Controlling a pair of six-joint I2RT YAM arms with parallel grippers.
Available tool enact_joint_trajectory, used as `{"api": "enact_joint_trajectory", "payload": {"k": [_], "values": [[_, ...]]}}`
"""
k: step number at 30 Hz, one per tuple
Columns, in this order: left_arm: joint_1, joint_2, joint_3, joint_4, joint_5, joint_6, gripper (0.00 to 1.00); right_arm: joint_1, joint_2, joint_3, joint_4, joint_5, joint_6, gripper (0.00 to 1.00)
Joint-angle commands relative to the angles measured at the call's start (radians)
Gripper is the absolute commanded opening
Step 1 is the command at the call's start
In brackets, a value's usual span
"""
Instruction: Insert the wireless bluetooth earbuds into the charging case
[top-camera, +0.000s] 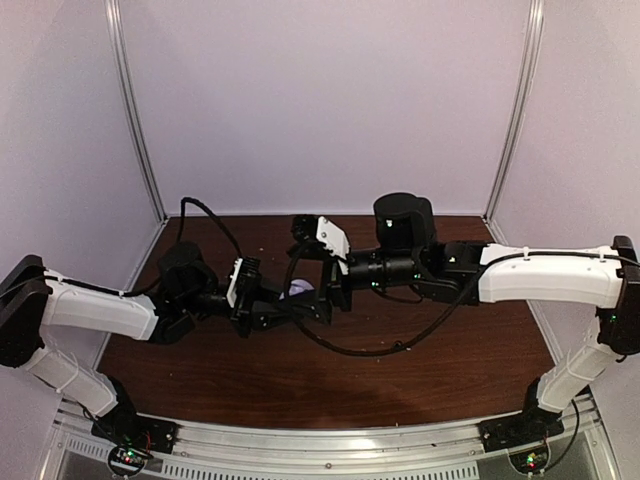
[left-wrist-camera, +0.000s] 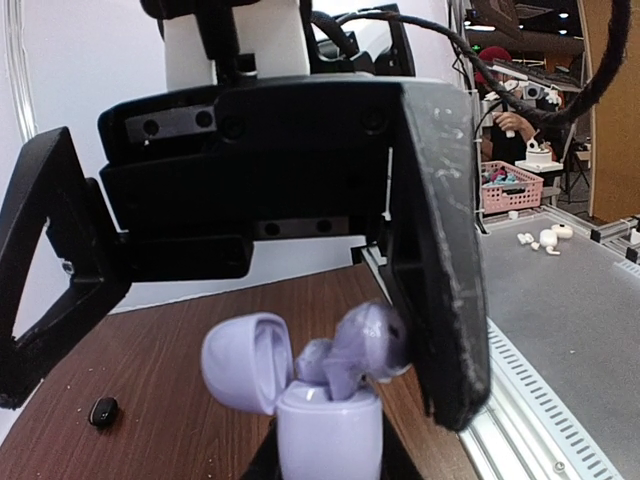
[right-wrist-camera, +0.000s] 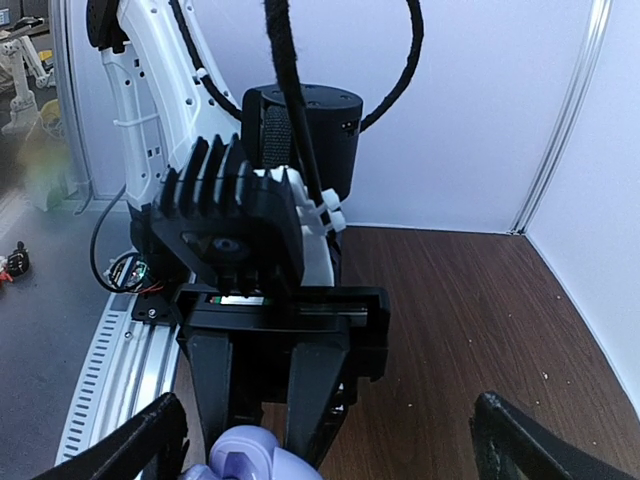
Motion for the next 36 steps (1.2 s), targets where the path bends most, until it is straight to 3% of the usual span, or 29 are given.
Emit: {"api": "enact_joint_trajectory", "payload": {"k": [1, 24, 36], "values": [[-0.024, -0.001, 0.026, 0.037, 0.046, 0.024, 0.00, -0.038, 0.014, 0.020, 0.074, -0.009, 0.040, 1.00], [-0.029, -0.006, 0.031, 0.037, 0.044, 0.028, 0.00, -0.059, 0.092, 0.025, 0.114, -0.104, 0.075, 1.00], [-0.027, 0.019, 0.018, 0.158, 0.045, -0.071, 0.00, -0.056, 0.108, 0.027, 0.104, -0.185, 0.060, 1.00]]}}
